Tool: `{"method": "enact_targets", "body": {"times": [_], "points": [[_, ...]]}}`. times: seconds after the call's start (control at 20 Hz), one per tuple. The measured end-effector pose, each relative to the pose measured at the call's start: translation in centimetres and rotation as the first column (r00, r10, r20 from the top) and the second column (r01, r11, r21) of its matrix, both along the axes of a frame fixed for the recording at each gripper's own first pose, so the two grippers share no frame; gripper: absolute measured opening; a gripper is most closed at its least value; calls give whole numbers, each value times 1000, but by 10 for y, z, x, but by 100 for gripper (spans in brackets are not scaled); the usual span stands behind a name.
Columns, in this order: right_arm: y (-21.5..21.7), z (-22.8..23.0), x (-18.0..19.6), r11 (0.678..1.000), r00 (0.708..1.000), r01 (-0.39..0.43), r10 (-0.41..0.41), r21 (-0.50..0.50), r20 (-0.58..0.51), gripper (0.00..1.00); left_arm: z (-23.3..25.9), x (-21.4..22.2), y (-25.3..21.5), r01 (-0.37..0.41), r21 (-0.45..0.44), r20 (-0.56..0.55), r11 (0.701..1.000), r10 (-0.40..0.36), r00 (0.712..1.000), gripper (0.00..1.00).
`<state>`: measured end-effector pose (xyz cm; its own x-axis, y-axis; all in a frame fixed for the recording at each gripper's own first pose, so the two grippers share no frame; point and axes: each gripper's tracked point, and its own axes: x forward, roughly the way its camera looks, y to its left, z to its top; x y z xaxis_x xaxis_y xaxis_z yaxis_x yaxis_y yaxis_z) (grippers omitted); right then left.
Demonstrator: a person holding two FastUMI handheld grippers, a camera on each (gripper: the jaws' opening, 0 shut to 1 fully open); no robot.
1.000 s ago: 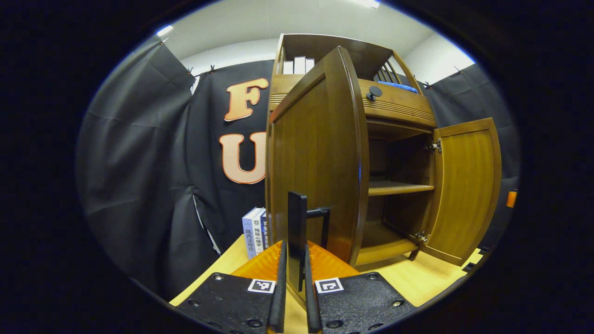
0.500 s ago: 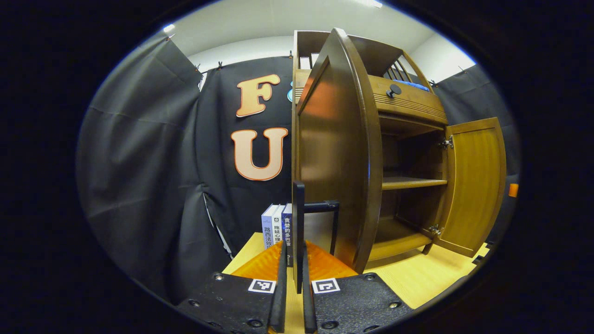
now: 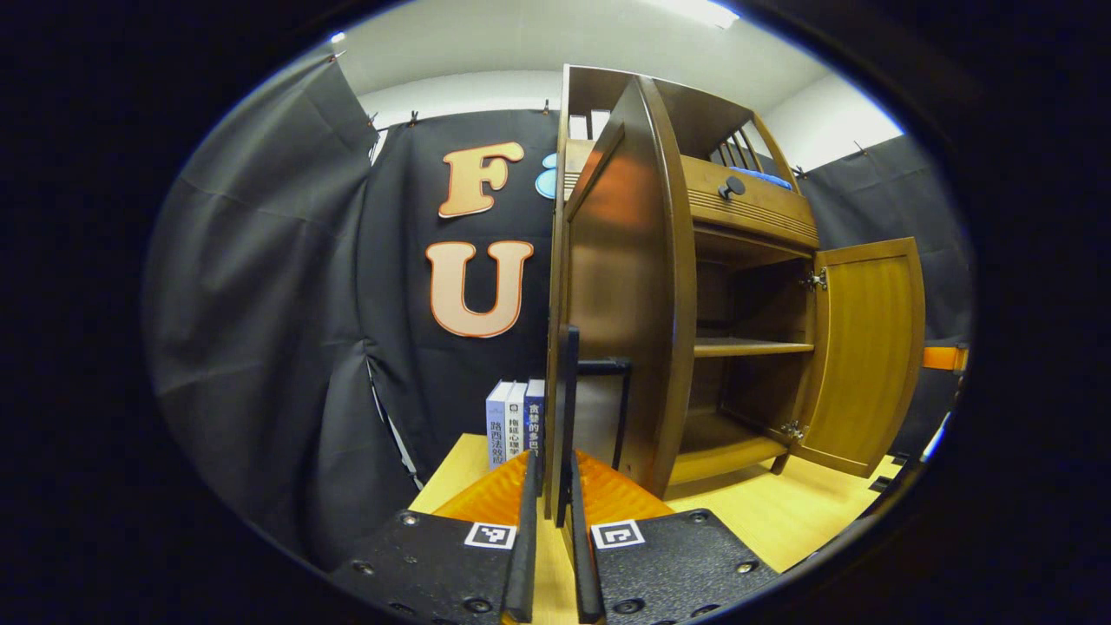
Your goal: Open the right door of the double-door shoe cabinet with the right hand, and open the left door with the left hand.
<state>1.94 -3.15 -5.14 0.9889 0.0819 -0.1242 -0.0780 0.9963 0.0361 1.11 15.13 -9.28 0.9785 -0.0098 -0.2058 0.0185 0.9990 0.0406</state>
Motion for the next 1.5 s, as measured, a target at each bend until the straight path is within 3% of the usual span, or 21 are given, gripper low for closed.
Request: {"method": "enact_targets", "body": {"times": [0.35, 0.4, 0.5, 0.55, 0.6, 0.8, 0.9, 0.95, 1.0, 1.1, 1.15, 1.2, 1.35, 1.4, 1.5], "points": [[4, 9, 4, 1000, 1000, -4, 3, 7, 24, 98, 41, -34, -14, -17, 41, 74, 999, 13, 997, 15], [6, 12, 4, 1000, 999, -6, 6, 6, 34, 98, 42, -36, -22, -5, 29, 73, 1000, 3, 997, 8], [7, 18, 3, 1000, 999, -4, 5, -12, 52, 98, 44, -43, -37, 12, 28, 69, 1000, -14, 998, 5], [8, 21, 3, 1000, 998, -6, 7, -21, 57, 98, 46, -46, -44, 18, 38, 71, 999, -20, 997, 13], [9, 21, 1, 1000, 998, -10, 11, -28, 58, 98, 50, -48, -55, 29, 40, 79, 999, -33, 996, 13], [10, 20, -7, 999, 998, -14, 16, -37, 52, 100, 53, -43, -103, 82, -98, 89, 992, -73, 993, 13], [9, 22, -12, 999, 998, -13, 15, -41, 56, 98, 58, -36, -109, 63, -129, 104, 990, -49, 993, 13], [8, 24, -13, 999, 998, -8, 10, -44, 59, 98, 60, -33, -114, 64, -140, 116, 988, -48, 992, 20], [6, 26, -14, 999, 998, 1, 2, -46, 65, 98, 63, -30, -122, 71, -149, 129, 986, -52, 990, 13], [5, 28, -19, 999, 997, 9, -6, -46, 71, 98, 68, -23, -129, 73, -137, 150, 988, -52, 987, 11], [4, 29, -21, 999, 998, 10, -7, -48, 70, 98, 72, -21, -129, 64, -124, 164, 990, -43, 986, 22], [4, 29, -24, 999, 998, 13, -9, -51, 68, 98, 75, -19, -132, 63, -116, 175, 991, -42, 984, 25], [-2, 26, -32, 998, 998, 23, -20, -55, 61, 98, 73, -16, -143, 67, -111, 174, 992, -47, 984, 50], [-4, 26, -35, 998, 998, 27, -24, -53, 60, 98, 70, -15, -146, 72, -112, 167, 991, -53, 985, 48], [-7, 26, -37, 998, 998, 35, -32, -52, 61, 98, 67, -14, -148, 74, -115, 155, 991, -55, 986, 57]]}}
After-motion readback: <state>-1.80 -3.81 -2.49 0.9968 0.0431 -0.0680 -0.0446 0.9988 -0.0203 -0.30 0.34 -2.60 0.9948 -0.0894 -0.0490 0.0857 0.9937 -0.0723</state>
